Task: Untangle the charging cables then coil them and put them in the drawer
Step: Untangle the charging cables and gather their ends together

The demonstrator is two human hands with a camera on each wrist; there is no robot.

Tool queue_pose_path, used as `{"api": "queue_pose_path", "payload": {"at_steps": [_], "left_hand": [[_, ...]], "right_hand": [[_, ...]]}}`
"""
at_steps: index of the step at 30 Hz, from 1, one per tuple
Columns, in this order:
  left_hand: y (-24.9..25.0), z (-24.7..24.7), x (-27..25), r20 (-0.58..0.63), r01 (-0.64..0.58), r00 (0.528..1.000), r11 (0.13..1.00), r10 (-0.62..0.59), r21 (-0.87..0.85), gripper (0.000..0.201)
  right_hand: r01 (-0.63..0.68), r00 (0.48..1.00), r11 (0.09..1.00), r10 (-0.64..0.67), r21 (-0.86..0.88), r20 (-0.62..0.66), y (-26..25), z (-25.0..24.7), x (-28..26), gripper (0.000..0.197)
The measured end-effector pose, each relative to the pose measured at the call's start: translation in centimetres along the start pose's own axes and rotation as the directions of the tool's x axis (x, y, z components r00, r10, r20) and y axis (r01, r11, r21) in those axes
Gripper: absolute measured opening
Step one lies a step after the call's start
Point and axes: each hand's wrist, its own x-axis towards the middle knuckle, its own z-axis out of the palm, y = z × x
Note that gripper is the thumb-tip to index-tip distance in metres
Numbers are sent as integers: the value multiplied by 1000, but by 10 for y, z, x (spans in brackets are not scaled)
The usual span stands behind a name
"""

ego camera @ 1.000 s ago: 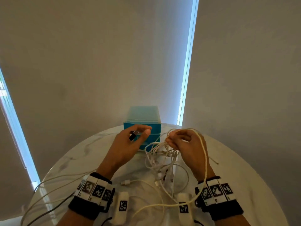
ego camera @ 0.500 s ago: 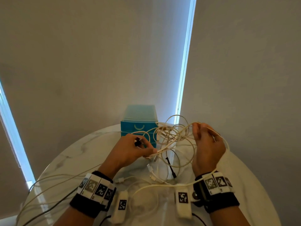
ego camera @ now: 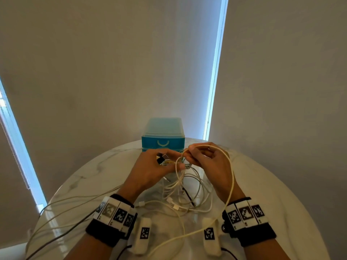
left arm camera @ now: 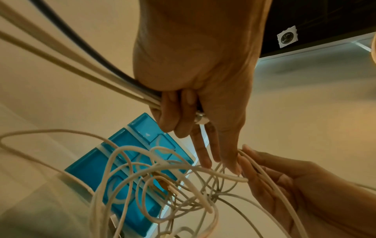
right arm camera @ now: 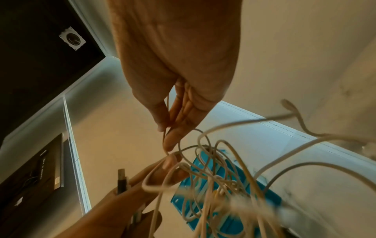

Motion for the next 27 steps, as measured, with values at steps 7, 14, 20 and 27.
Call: {"api": "queue_pose_path", "payload": {"at_steps": [7, 14, 20, 27], "left_hand": [[-6, -7, 4, -12, 44, 999, 997, -43, 67, 15], [-8, -15, 5, -47, 127, 991, 990, -124, 66, 6], [6, -20, 2, -167, 27, 986, 999, -20, 35, 23], [-1, -6, -1, 95, 59, 993, 995, -66, 78, 17]], "right_hand": [[-16, 986, 958, 63, 287, -155, -6, -4, 0, 16], [-183, 966, 826, 252, 533, -59, -1, -7, 3, 29], [-104, 990, 944, 129, 313, -62, -6, 1, -2, 28], [-37, 999, 985, 38, 166, -5, -10, 11, -5, 24]]}}
